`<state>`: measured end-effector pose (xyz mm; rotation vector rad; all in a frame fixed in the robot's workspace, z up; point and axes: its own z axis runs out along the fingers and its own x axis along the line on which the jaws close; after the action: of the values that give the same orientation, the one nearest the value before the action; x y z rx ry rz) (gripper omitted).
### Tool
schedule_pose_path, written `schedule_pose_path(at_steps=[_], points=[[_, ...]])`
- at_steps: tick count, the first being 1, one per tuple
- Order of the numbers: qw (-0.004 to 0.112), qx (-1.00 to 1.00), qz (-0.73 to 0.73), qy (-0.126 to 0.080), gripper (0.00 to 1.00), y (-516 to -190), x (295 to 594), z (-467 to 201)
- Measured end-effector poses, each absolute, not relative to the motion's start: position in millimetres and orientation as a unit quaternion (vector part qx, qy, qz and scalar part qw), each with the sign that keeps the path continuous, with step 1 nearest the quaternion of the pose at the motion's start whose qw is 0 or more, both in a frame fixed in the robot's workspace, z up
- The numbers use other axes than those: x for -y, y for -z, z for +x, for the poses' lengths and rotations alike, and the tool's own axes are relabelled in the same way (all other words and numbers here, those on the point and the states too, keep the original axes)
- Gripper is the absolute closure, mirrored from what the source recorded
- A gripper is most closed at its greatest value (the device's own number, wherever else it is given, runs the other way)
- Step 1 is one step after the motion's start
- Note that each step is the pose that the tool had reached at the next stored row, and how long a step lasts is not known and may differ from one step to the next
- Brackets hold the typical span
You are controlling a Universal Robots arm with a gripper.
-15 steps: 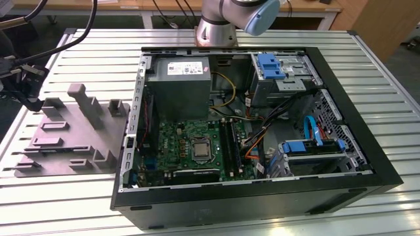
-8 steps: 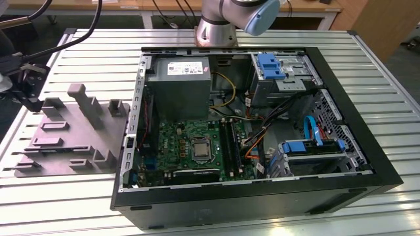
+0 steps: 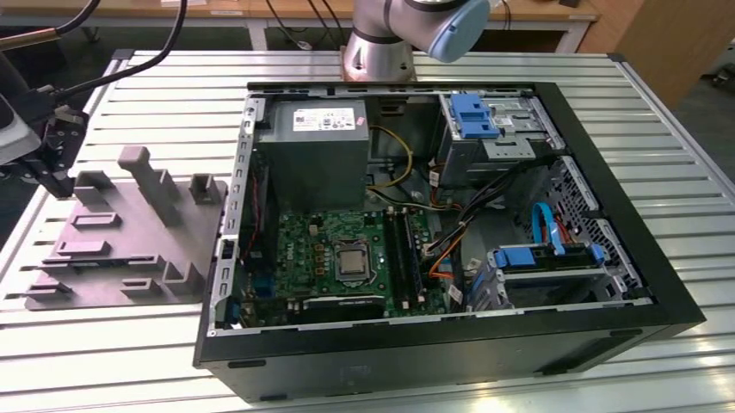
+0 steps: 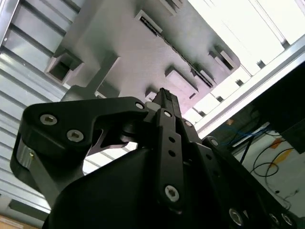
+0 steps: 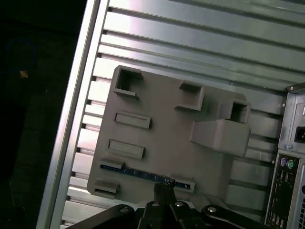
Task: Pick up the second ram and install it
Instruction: 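Pick up the second ram and move it above second insertion slot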
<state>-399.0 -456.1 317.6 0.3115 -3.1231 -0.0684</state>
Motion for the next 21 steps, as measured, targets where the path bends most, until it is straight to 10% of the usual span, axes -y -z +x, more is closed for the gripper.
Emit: schedule_pose_path(at_steps=[21], points=[[0.005,0.958,0.286,0.021,0.90,-310.3,456.1,-399.0]])
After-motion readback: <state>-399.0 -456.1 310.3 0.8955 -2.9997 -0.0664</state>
